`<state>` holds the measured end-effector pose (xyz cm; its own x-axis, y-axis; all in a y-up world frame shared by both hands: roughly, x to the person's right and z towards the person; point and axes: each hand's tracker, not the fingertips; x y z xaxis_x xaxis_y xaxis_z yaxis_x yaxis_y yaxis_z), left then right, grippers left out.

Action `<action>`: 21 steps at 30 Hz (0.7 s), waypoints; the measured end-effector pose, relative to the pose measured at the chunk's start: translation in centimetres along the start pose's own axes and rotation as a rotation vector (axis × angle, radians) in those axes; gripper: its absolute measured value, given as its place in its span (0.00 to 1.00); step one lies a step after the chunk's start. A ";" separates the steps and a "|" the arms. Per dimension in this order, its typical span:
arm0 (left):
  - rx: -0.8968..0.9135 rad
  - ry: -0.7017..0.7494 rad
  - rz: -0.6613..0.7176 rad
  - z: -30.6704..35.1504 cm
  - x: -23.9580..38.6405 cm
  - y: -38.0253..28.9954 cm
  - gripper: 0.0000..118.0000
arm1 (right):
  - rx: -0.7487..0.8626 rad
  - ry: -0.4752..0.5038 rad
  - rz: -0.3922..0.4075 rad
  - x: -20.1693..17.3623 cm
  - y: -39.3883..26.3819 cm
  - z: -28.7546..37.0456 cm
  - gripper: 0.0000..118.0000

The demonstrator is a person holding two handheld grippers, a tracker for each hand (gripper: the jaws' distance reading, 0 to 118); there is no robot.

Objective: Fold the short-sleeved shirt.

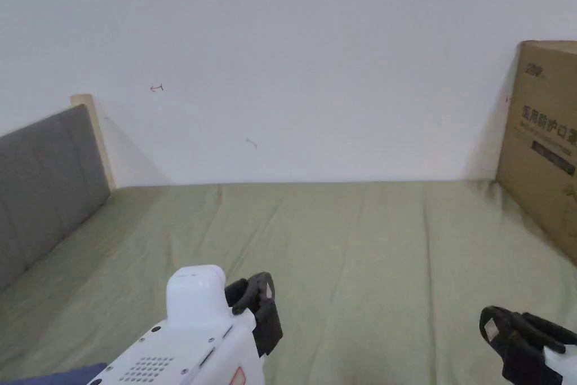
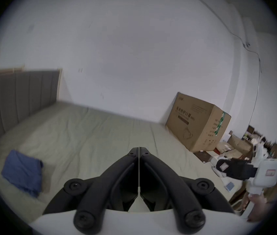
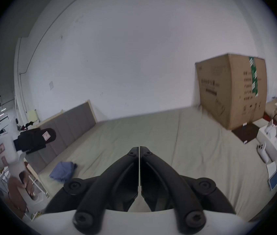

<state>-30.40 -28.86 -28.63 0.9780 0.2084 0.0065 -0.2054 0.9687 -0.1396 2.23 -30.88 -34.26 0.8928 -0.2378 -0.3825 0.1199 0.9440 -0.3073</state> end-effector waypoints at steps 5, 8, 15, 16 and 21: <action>0.086 0.069 -0.103 0.3 3.5 0.8 0.00 | 0.127 -0.029 0.067 -0.2 2.5 0.7 0.00; 0.141 0.076 -0.086 0.8 4.0 0.7 0.00 | 0.211 -0.086 0.121 -0.3 2.7 1.3 0.00; 0.176 0.165 -0.105 0.6 4.0 -0.1 0.00 | 0.204 -0.174 0.129 0.3 1.9 0.8 0.00; 0.173 0.165 -0.105 0.5 3.9 -0.2 0.00 | 0.195 -0.182 0.129 0.4 1.8 0.7 0.00; 0.132 0.162 -0.132 0.1 3.9 -0.8 0.00 | 0.148 -0.156 0.089 1.5 1.6 0.3 0.01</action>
<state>-26.38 -28.85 -28.41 0.9874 0.0649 -0.1444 -0.0680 0.9975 -0.0170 3.89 -29.72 -35.10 0.9577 -0.1246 -0.2593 0.0896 0.9857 -0.1429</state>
